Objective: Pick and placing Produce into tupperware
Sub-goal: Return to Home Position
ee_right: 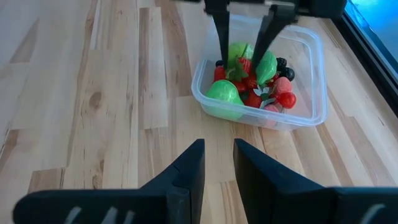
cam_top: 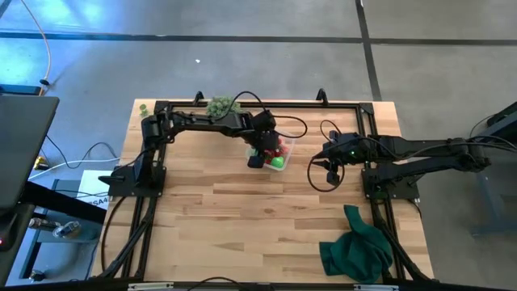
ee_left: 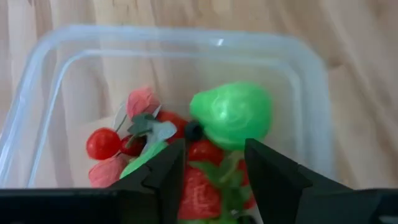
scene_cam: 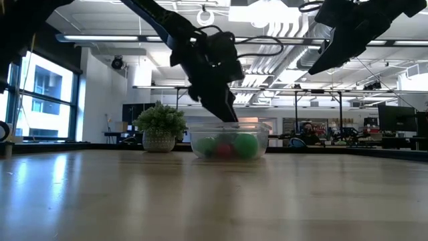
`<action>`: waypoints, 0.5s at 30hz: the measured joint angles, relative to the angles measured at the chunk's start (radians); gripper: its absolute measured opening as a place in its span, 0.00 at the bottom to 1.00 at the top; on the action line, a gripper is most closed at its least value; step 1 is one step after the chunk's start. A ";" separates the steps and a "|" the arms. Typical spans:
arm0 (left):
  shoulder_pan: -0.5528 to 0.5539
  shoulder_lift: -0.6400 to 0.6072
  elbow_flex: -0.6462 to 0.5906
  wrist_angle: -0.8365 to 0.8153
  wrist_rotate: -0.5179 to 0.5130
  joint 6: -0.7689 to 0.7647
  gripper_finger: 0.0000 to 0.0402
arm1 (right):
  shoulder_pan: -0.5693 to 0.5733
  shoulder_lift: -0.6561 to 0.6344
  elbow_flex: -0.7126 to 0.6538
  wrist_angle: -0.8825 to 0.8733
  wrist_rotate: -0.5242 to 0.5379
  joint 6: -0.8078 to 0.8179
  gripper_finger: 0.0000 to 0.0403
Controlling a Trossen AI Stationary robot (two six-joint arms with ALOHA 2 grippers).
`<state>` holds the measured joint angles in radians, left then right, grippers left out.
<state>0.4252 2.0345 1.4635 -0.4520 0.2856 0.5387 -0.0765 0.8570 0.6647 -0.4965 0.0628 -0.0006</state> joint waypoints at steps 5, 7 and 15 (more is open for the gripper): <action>0.000 -0.063 0.000 -0.019 0.089 -0.050 0.38 | 0.000 0.000 0.000 0.000 0.000 0.000 0.19; 0.000 -0.105 0.000 -0.038 0.103 -0.051 0.36 | 0.000 0.000 0.000 0.000 0.000 0.000 0.19; -0.001 -0.353 0.000 -0.122 0.106 -0.023 0.27 | 0.000 0.000 0.000 0.000 0.000 0.000 0.19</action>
<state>0.4244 1.6815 1.4631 -0.5740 0.3920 0.5153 -0.0767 0.8570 0.6647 -0.4965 0.0631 -0.0004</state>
